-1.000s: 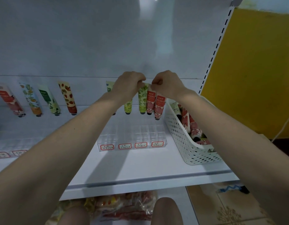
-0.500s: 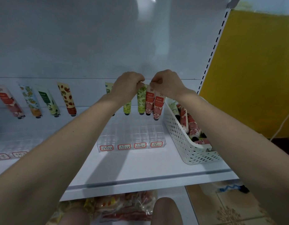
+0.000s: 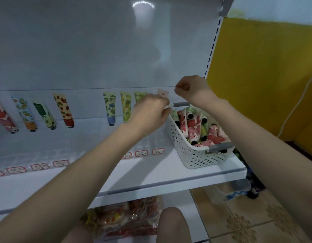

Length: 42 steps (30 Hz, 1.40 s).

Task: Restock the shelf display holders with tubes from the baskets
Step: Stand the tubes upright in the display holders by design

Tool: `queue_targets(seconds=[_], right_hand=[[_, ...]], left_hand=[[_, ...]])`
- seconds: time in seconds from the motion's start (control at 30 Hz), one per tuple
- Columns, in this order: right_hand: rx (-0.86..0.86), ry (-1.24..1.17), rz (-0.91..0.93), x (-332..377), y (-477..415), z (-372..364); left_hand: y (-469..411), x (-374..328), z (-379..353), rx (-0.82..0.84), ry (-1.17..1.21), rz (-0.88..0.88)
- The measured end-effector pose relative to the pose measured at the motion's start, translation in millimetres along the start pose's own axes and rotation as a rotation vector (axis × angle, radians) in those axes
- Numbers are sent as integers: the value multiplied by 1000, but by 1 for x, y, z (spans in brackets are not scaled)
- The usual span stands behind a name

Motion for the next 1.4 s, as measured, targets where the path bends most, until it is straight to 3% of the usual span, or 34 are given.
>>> queue_targets(seconds=[0.1,0.3,0.43,0.73,1.03,1.2,1.4], right_hand=[[-15,72,-25,-32,19,17],[272,241,-259,-86,54,28],[309,309,-310,-99,58,20],[359,395,-387,-108,43,1],[386,284,-416,-110,36,-4],[435,94,-458,-112,37,-10],[353,101,-422,-113,30,-5]], left_hand=[[-10,-27,-12,87,-14,-44],[-34,-54,-47,305,40,11],[-49,-61,-73,462,-2,62],[-65,-65,-90,561,-9,153],[-66,-65,-96,484,213,292],[-66,-62,-97,400,353,383],[-64,-59,-101,290,599,434]])
Point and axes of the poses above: each hand's wrist, its own y-axis away from the middle knuckle, its own z-axis out of the back of the hand, x = y × z, the point moved 3 cm from there along -y, towards the middle knuckle, and after that the axes turned 14 degrees about -z, right-handed, at the moved point
